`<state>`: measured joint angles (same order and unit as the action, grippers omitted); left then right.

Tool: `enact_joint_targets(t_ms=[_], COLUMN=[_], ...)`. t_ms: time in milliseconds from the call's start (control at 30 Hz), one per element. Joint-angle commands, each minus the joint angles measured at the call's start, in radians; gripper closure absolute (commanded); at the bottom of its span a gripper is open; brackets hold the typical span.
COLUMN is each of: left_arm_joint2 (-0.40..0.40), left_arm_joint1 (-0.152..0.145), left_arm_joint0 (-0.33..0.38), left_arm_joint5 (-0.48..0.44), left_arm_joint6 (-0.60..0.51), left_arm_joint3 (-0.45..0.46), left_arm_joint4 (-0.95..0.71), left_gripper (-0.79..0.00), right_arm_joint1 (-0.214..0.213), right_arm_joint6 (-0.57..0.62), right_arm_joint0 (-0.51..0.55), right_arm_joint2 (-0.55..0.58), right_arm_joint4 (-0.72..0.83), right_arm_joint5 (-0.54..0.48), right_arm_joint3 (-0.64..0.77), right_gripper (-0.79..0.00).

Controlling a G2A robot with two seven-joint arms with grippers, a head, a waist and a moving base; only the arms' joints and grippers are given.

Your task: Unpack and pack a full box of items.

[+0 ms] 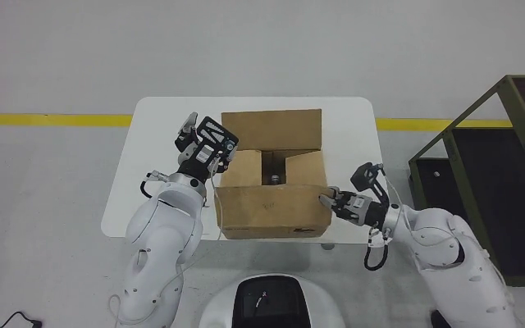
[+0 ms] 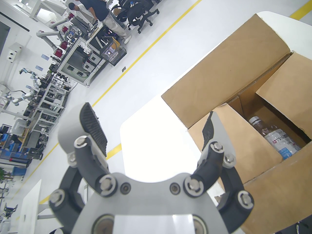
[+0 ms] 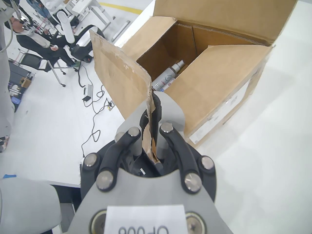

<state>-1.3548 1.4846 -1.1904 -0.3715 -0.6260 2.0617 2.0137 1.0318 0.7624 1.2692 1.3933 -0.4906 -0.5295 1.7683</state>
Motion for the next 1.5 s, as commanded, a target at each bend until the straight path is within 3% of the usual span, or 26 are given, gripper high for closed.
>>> enact_joint_targets(t_ms=[0,367,767,1467], left_arm_joint2=[0.000,0.000,0.000,0.000], left_arm_joint1=[0.000,0.000,0.000,0.000], left_arm_joint0=[0.000,0.000,0.000,0.000], left_arm_joint5=[0.000,0.000,0.000,0.000], left_arm_joint6=[0.000,0.000,0.000,0.000], left_arm_joint3=[0.000,0.000,0.000,0.000], left_arm_joint4=[0.000,0.000,0.000,0.000], left_gripper=[-0.785,-0.785,-0.785,-0.785], right_arm_joint1=[-0.001,-0.007,-0.010,-0.015], right_arm_joint6=[-0.015,-0.057,-0.208,-0.253], right_arm_joint0=[0.006,0.023,0.062,0.082], right_arm_joint2=[-0.004,-0.032,0.001,-0.013], right_arm_joint4=[-0.041,-0.244,-0.305,-0.416], right_arm_joint5=[0.006,-0.014,0.003,-0.038], right_arm_joint3=[0.020,0.091,0.126,0.143], right_gripper=[0.000,0.000,0.000,0.000])
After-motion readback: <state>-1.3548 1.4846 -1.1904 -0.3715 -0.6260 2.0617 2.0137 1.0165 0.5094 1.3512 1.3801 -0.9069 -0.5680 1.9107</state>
